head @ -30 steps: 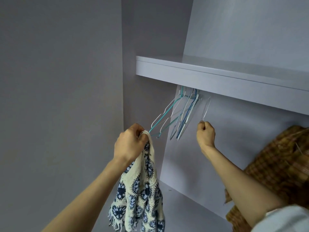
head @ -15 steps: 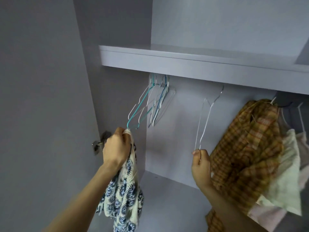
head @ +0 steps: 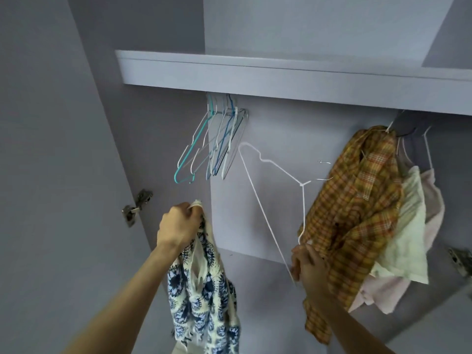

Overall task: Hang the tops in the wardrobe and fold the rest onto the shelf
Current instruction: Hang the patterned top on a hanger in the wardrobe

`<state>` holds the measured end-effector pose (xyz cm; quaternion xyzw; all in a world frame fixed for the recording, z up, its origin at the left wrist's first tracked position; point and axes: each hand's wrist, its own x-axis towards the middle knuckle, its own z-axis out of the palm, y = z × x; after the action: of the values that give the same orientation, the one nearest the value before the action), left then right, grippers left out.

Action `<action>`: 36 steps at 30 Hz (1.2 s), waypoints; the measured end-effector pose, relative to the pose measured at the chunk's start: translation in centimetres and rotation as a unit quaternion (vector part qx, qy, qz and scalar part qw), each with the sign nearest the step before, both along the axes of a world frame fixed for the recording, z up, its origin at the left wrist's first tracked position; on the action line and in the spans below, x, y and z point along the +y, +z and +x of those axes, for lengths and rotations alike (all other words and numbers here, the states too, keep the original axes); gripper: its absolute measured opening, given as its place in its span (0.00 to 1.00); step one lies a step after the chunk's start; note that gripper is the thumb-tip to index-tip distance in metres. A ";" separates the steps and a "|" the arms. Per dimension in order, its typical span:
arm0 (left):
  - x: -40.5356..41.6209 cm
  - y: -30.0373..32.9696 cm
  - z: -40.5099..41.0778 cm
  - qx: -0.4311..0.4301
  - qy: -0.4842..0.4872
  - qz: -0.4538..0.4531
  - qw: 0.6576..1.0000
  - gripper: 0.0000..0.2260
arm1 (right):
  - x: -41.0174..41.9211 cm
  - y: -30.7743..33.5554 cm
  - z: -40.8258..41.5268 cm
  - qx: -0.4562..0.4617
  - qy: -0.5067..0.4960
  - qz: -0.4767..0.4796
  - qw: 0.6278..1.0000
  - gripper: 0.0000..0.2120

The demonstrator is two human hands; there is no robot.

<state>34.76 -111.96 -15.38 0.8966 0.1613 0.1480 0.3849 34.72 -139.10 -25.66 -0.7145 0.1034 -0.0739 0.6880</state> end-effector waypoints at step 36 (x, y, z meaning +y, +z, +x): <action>6.3 2.5 0.0 -0.136 0.074 0.319 0.935 0.06 | 4.2 5.2 6.6 -0.134 0.119 -0.048 0.983 0.19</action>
<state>34.78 -105.63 -12.90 0.9291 0.1178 0.3402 0.0846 41.33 -134.86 -20.42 -0.7372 -0.0787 -0.0916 0.6648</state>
